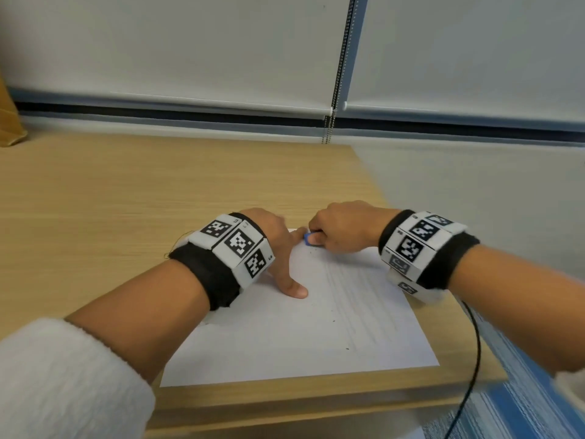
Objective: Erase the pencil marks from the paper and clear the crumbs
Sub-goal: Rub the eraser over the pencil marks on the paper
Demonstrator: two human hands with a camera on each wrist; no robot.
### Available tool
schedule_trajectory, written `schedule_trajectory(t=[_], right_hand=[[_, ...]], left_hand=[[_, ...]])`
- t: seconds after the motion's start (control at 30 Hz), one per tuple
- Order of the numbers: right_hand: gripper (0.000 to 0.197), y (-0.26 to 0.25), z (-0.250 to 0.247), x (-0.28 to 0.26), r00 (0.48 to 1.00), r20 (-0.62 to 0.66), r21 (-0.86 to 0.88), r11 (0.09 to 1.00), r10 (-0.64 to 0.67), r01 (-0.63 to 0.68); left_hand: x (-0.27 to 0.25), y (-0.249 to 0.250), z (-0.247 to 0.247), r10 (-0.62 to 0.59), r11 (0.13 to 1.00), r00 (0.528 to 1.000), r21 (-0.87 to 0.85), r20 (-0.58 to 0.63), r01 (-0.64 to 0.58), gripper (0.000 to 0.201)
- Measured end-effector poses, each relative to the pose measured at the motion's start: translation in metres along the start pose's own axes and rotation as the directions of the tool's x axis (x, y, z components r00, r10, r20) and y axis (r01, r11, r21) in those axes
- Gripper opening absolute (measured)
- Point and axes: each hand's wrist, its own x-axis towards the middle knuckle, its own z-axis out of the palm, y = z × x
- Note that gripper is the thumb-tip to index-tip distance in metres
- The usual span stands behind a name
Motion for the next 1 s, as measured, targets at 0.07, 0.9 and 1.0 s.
schedule_trajectory(t=[0.07, 0.9, 1.0], right_hand=[[0.028, 0.002, 0.001, 0.004, 1.0, -0.007, 0.006, 1.0, 0.01, -0.01], [0.03, -0.001, 0.011, -0.035, 0.991, 0.113, -0.073, 0.994, -0.067, 0.075], [0.03, 0.001, 0.004, -0.026, 0.997, 0.071, -0.085, 0.996, -0.035, 0.041]], left_hand=[[0.0, 0.0, -0.001, -0.015, 1.0, 1.0, -0.005, 0.015, 0.015, 0.121], [-0.003, 0.003, -0.002, -0.032, 0.999, 0.999, 0.019, 0.023, 0.032, 0.121], [-0.002, 0.003, -0.001, -0.028, 0.999, 1.0, 0.031, -0.001, 0.028, 0.12]])
